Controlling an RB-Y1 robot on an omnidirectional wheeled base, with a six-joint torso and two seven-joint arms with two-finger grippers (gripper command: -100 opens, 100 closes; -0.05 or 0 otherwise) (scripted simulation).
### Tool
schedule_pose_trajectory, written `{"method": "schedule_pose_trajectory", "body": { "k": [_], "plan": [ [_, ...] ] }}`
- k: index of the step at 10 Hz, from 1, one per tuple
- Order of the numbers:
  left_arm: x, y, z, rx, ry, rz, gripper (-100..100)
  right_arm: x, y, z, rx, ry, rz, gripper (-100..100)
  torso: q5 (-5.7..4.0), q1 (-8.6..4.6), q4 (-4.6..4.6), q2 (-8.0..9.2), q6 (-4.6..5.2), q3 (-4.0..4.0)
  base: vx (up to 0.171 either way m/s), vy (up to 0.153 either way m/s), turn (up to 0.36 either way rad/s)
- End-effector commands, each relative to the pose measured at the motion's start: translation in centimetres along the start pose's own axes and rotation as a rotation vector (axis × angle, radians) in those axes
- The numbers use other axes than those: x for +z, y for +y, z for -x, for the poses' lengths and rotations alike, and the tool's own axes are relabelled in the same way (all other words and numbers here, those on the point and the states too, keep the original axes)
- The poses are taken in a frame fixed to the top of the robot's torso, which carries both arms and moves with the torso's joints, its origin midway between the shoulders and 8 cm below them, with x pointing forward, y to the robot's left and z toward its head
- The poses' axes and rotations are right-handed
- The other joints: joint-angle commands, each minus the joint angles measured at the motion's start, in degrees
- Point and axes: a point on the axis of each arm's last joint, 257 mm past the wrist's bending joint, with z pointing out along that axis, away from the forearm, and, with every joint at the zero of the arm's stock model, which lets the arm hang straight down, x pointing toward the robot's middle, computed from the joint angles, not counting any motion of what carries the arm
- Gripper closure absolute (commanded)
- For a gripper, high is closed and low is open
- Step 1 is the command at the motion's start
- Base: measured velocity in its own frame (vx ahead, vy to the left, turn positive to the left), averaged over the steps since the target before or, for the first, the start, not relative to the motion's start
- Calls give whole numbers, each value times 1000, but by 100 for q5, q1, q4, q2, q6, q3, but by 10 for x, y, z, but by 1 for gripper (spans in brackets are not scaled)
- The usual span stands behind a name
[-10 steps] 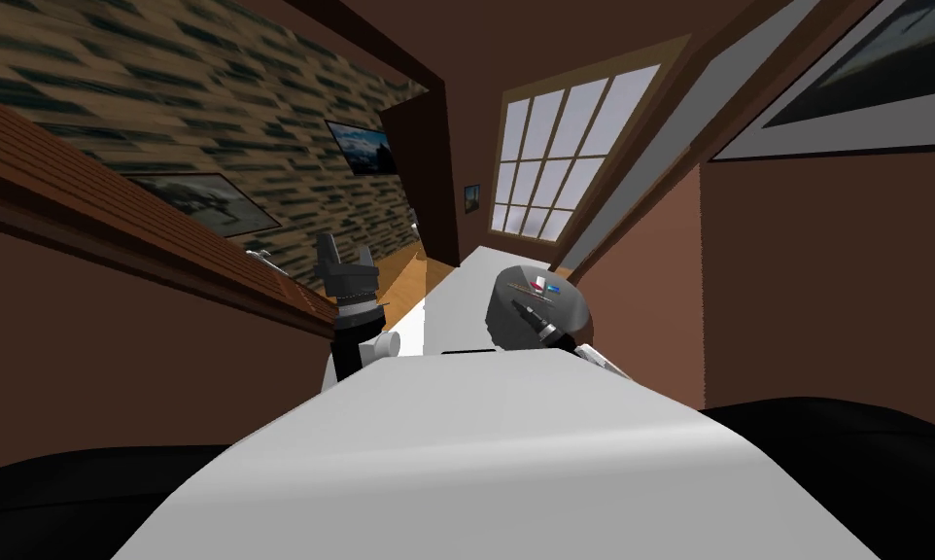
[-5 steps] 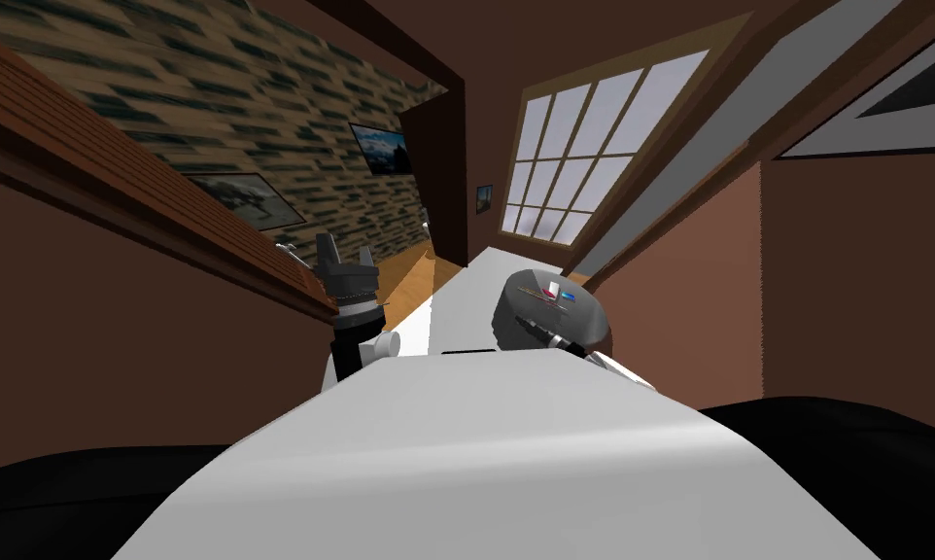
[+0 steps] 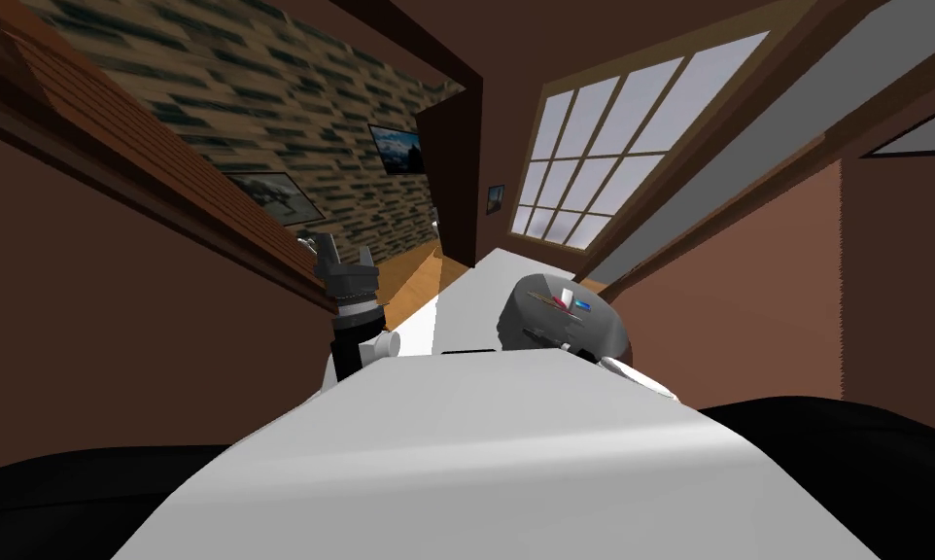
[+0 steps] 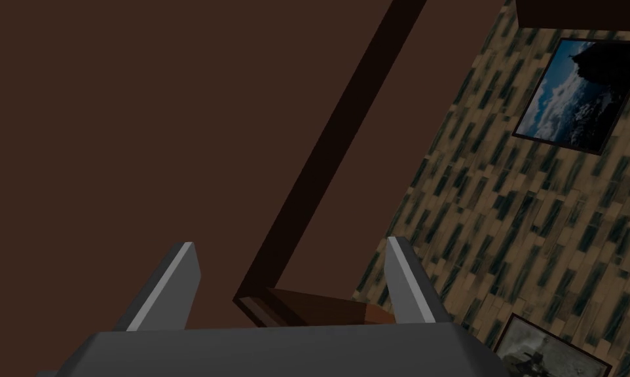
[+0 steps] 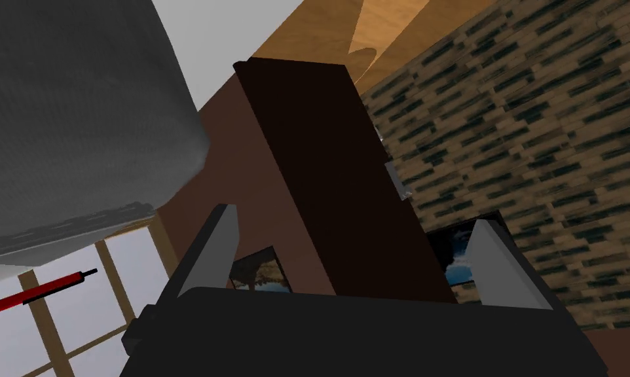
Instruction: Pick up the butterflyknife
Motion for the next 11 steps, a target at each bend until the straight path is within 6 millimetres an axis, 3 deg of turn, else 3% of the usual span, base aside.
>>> {"method": "schedule_pose_trajectory", "body": {
  "k": [1, 2, 4, 5, 6, 7, 8, 10, 11],
  "plan": [
    [0, 0, 0, 0, 0, 0, 0, -15, -29, -25, -59, 80, -59, -100, 0, 0, 0, 0, 0, 0, 49, 32, 197],
    [0, 0, 0, 0, 0, 0, 0, -28, -50, -44, -94, 137, -102, -100, 0, 4, 0, -3, -3, -1, 70, 52, 328],
    [0, 0, 0, 0, 0, 0, 0, -31, -55, -42, -110, 148, -109, -100, 2, 8, -2, -9, 1, -5, 51, 21, 37],
    [0, 0, 0, 0, 0, 0, 0, -48, -79, -57, -161, 213, -153, -100, 0, 2, 0, 1, 2, 0, 36, 20, 223],
    [0, 0, 0, 0, 0, 0, 0, -49, -81, -58, -160, 215, -157, -100, 1, 2, 1, 0, -4, 0, 38, 17, 129],
    [0, 0, 0, 0, 0, 0, 0, -68, -104, -70, -209, 278, -197, -100, 0, 2, 0, 2, 1, 1, 66, 26, 194],
    [0, 0, 0, 0, 0, 0, 0, -69, -106, -71, -208, 281, -203, -100, 2, 4, -1, -6, -3, -3, 52, 13, 103],
    [0, 0, 0, 0, 0, 0, 0, -110, -148, -91, -296, 401, -277, -100, 1, 4, -1, -6, -4, -3, 66, 22, 284],
    [0, 0, 0, 0, 0, 0, 0, -113, -152, -92, -297, 406, -286, -100, 1, 3, -2, -12, -3, -7, 70, 1, 84]
  ]
}}
